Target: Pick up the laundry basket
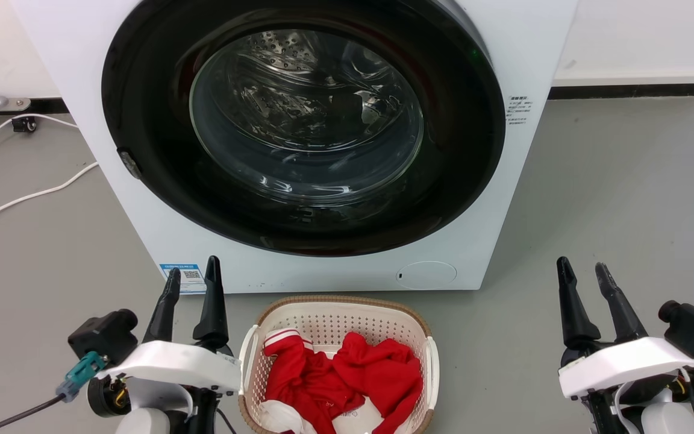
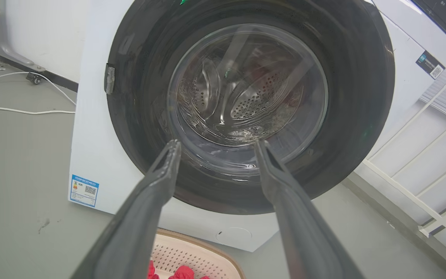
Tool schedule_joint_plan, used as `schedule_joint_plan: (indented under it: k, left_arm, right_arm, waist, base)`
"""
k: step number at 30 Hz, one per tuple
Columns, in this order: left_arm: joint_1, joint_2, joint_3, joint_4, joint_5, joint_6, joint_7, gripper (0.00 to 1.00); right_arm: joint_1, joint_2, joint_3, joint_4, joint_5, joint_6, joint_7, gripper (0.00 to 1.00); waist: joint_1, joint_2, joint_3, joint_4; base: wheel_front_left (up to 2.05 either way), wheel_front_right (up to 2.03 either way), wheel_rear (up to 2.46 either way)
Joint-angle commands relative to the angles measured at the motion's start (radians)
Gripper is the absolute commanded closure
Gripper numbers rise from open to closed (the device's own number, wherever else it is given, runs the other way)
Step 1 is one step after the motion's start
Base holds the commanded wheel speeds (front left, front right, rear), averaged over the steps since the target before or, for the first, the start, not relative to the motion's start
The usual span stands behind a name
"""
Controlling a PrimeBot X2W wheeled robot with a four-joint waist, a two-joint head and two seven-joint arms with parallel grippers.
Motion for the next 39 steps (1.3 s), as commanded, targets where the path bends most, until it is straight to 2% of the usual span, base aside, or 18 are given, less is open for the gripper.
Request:
schedule_joint_plan:
  k: [1, 17, 39]
  left_arm:
    - [-0.015, 0.007, -0.006, -0.004, 0.038, 0.007, -0.011, 0.0]
    - [-0.017, 0.023, -0.036, 0.032, 0.214, 0.042, -0.051, 0.0]
    - [-0.023, 0.03, -0.059, 0.057, 0.383, 0.077, -0.095, 0.0]
  right_arm:
    - [0.004, 0.001, 0.001, -0.005, -0.032, 0.0, -0.01, 0.0]
    - [0.003, 0.001, 0.007, 0.016, -0.2, 0.0, -0.022, 0.0]
    - [-0.002, 0.002, 0.02, 0.023, -0.372, 0.0, -0.05, 0.0]
  waist:
    - [0.0, 0.0, -0.001, 0.0]
    - [0.0, 0.0, -0.003, 0.002]
    - [0.0, 0.0, 0.0, 0.001]
  base:
    - [0.0, 0.0, 0.0]
    - [0.0, 0.0, 0.0]
    - [0.0, 0.0, 0.0]
